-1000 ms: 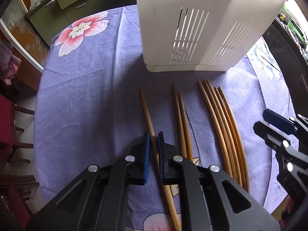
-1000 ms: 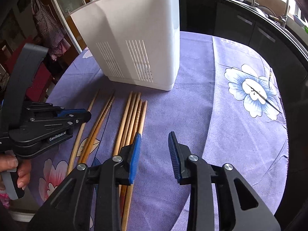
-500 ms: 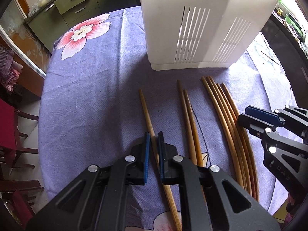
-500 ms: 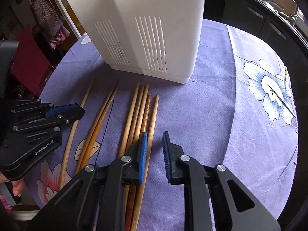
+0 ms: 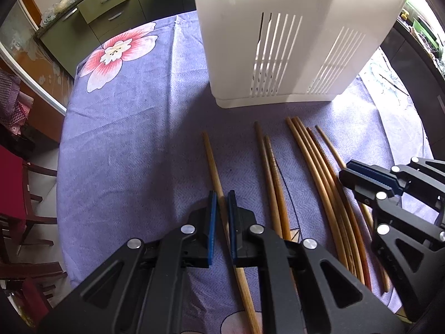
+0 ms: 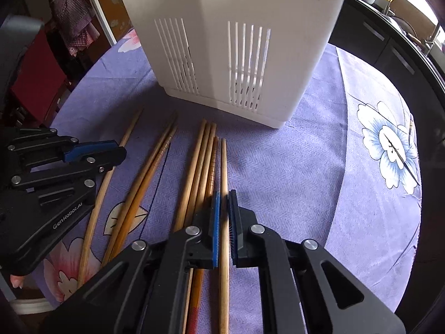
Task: Organize utensils
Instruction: 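Grasp one wooden chopstick with the left gripper while the right gripper grasps another, then carry the chopsticks upright into the white holder and open both grippers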
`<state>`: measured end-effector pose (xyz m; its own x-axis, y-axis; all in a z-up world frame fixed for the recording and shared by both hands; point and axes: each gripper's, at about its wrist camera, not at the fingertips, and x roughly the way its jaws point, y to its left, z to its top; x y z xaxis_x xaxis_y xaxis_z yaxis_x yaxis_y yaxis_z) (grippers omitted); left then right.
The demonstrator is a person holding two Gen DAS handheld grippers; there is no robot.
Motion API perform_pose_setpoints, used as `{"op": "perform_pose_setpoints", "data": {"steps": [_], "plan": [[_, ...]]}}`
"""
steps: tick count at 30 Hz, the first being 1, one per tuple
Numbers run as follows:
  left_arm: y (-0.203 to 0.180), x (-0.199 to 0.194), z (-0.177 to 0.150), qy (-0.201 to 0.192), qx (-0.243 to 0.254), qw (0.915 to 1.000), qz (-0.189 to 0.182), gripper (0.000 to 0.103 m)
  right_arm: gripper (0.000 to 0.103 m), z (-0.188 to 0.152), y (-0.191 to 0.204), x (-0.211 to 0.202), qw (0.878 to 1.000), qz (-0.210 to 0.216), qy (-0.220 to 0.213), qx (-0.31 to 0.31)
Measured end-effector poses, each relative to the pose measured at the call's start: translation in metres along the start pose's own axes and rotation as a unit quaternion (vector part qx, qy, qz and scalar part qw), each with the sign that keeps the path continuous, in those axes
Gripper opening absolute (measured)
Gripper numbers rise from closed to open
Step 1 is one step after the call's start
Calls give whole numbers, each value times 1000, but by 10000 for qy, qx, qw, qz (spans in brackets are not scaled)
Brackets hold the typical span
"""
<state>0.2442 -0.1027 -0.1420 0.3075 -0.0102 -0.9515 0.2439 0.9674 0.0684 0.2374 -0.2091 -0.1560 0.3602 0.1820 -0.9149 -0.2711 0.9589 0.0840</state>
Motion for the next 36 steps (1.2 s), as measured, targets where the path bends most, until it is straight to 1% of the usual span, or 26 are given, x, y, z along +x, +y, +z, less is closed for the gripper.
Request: {"op": "perform_pose_setpoints", "data": {"steps": [3,6,9,11,15,21,25,26,28,32,36], "plan": [[3,-3,0,-28,-26,10000,-79,6,7,0,-3,-19,9996,88,-249,89],[7,-19,0,-246,-39,9996,-125,6,7,0,-7,-42,9985,168,-503,152],[8,-43,-2,-547,-22,9984,-119,6,7,-5,-7,-67,9966,225,-777,181],[8,-61,-6,-703,5,9974,-186,6,7,-8,-9,-84,9950,265,-948,188],[8,-92,-17,-981,71,9948,-255,6,7,-29,-13,-126,9908,311,-1310,146],[8,-143,-42,-1504,198,9880,-290,6,7,-55,-18,-177,9839,370,-1741,135],[7,-166,-55,-1725,255,9842,-304,6,7,-61,-18,-198,9814,331,-1890,60],[7,-169,-56,-1758,269,9836,-299,6,7,-61,-24,-204,9809,328,-1919,51],[5,-176,-59,-1814,301,9825,-289,6,7,-65,-24,-211,9799,334,-1968,28],[3,-182,-62,-1851,314,9818,-285,6,7,-72,-18,-214,9791,343,-2007,-12],[4,-187,-62,-1889,279,9811,-305,6,7,-70,-14,-219,9782,330,-2052,-41]]}}
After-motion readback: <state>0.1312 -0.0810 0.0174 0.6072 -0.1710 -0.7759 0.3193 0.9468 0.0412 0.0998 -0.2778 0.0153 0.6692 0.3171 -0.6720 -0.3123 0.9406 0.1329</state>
